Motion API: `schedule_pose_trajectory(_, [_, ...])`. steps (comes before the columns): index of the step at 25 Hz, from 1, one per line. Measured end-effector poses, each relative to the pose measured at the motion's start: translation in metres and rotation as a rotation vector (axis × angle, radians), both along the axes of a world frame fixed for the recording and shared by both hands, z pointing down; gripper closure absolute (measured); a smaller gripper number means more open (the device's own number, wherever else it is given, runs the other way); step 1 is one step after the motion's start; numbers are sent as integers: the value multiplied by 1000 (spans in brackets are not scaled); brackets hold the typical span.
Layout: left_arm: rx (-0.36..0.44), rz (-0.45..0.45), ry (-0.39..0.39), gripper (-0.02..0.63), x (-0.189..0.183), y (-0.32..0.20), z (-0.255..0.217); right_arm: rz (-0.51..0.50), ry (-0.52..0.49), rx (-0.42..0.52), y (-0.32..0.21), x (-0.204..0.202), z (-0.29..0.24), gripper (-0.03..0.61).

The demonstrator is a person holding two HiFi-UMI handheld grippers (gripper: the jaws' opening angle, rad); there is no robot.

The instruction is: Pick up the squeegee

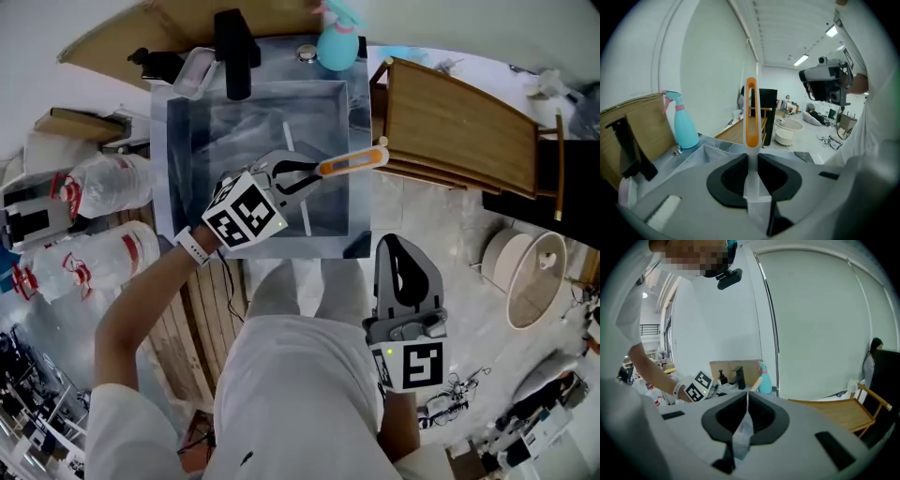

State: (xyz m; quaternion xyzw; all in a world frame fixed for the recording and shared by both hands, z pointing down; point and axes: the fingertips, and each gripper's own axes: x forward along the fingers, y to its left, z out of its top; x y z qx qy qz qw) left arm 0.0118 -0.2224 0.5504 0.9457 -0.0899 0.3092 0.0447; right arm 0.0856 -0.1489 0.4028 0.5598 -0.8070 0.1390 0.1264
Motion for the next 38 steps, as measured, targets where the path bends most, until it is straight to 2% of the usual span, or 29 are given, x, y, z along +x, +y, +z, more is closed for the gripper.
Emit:
schedule_pose_trajectory(9, [31,-312,127,550,-45,11,-85,19,-14,62,-2,-5,-37,571])
schedule_pose_trajectory(19, [155,-611,193,550,-106,41,-170,-11,-39,102,5,-31,-68,571])
schedule_pose_trajectory(25, [164,-771,235,551,-137,68,-196,-17,-61,114,14,-46,-73,571])
schedule_pose_trajectory(29, [117,-832,285,549,-142,86,-202,-37,-53,133,13,-52,-79,571])
schedule_pose_trajectory(33, [83,-878,304,549,-142,103,-196,-49,-45,143,17,-53,-80,571])
schedule_pose_trajectory(38, [114,-917,298,549,-151,113,-201,-37,-47,147,20,-52,-81,571])
